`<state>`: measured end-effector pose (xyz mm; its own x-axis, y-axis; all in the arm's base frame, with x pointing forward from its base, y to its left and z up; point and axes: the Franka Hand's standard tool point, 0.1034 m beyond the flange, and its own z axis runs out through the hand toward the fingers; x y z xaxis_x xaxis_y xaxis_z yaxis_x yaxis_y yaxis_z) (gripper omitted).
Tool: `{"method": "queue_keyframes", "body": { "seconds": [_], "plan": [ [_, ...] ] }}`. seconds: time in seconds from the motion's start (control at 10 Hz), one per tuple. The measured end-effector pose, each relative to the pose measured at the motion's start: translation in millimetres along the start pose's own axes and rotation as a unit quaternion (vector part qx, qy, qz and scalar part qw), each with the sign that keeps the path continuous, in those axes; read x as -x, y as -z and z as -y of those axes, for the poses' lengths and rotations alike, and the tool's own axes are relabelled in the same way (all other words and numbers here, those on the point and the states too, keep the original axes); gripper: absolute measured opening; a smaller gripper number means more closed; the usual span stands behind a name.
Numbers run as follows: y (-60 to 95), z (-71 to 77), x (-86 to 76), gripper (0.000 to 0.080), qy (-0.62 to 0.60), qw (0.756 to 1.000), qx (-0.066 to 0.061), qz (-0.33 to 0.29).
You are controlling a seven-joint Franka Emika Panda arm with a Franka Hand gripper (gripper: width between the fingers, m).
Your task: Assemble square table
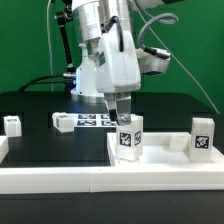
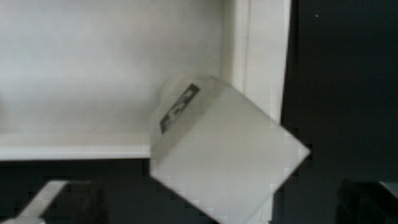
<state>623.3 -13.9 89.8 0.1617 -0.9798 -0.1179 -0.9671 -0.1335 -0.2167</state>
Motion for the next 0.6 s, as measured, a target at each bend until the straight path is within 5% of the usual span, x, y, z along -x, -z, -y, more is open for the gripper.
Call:
{"method": "queue_keyframes", "body": {
  "seconds": [0.4,0.6],
  "plan": [
    [-0.4,-0.7,0.3,0.0649,0.123,0.992,0.004,0.0],
    [0.4,2.4,5.5,0.0649,0.21,0.977,0.029,0.009]
  ]
}}
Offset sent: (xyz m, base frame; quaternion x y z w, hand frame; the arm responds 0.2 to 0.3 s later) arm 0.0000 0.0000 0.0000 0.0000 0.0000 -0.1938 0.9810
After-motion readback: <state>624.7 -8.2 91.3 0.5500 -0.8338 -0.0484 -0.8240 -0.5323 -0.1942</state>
